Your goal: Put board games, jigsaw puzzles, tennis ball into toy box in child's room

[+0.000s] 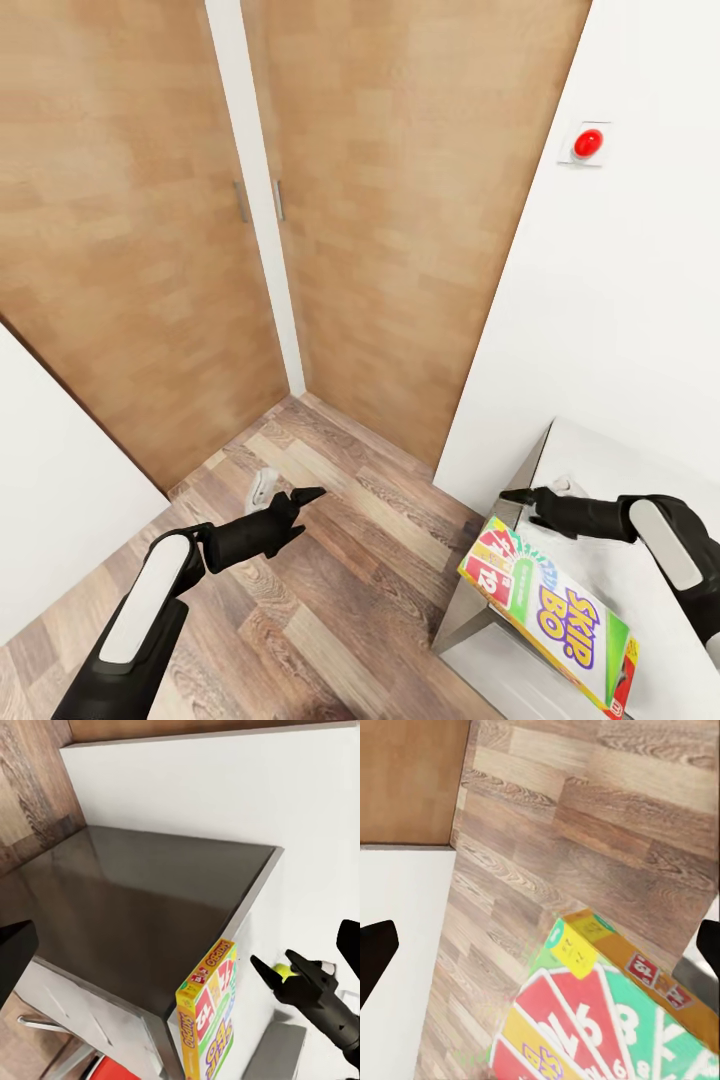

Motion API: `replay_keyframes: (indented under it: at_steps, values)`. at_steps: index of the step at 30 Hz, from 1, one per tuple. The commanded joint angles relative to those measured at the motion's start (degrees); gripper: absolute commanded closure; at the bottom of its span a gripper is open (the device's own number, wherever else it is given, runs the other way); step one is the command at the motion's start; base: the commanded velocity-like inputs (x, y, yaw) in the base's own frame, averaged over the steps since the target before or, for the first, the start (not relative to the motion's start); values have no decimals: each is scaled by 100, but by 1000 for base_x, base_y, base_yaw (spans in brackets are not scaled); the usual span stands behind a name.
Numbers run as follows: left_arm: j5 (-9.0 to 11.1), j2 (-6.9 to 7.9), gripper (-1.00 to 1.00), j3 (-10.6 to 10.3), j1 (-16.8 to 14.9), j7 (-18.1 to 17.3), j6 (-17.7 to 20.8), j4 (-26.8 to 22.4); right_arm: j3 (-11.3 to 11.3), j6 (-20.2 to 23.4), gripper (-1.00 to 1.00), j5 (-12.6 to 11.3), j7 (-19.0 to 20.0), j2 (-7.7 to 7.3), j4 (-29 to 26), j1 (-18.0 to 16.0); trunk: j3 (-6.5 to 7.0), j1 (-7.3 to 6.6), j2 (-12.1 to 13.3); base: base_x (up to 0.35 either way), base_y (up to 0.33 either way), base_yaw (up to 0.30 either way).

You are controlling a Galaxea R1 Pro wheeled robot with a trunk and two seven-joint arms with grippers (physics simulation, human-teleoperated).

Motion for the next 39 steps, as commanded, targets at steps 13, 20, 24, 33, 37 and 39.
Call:
replay_keyframes:
  at_steps: [13,20,24,33,37,39]
  values:
    - [-53,-7,-100,-78,-334,63,12,826,-661,-433,-100,80,61,-569,-967,263,-10,3,-10,0,0,0]
    - [-768,-36,-100,-268,-507,56,12,1119,-1065,-651,-100,83,58,-782,-1383,478,-10,3,-10,0,0,0]
    - [-1033,-55,-100,-318,-538,49,9,1162,-1188,-688,-100,84,57,-845,-1526,569,-10,3,-10,0,0,0]
    - [-1433,-90,-100,-388,-574,-200,0,1241,-1458,-703,-100,84,57,-933,-2041,771,-10,3,-10,0,0,0]
    - [-1519,-75,-100,-392,-577,-527,-3,1404,-1521,-683,-100,84,57,-946,-2336,892,-10,3,-10,0,0,0]
    - [-1537,-68,-100,-393,-577,-663,-3,1487,-1534,-679,-100,84,57,-949,-2422,937,-10,3,-10,0,0,0]
